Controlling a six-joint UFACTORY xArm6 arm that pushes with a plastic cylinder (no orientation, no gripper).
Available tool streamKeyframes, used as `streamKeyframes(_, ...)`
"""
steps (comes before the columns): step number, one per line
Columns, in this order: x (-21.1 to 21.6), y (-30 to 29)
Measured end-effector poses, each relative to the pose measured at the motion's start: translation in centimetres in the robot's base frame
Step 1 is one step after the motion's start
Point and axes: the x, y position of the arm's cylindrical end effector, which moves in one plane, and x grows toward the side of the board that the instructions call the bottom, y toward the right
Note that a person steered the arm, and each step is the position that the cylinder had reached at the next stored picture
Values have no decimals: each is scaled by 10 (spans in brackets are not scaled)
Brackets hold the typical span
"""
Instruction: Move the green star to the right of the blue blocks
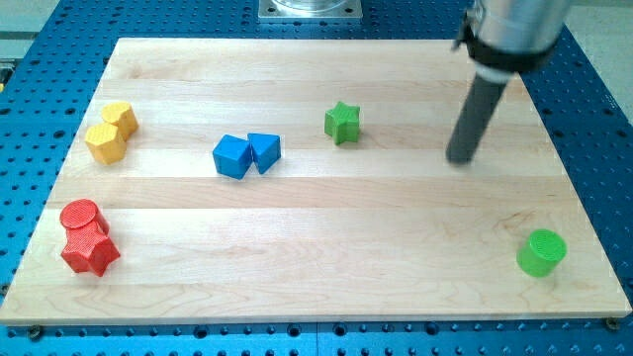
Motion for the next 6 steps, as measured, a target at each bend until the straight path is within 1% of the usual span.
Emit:
streamKeyframes(1,-81,-43)
streamKeyframes(2,-87,-117)
streamKeyframes(3,-32,-130)
streamKeyframes(4,0,-119)
streamKeyframes(5,19,-99)
streamKeyframes(6,-23,-113)
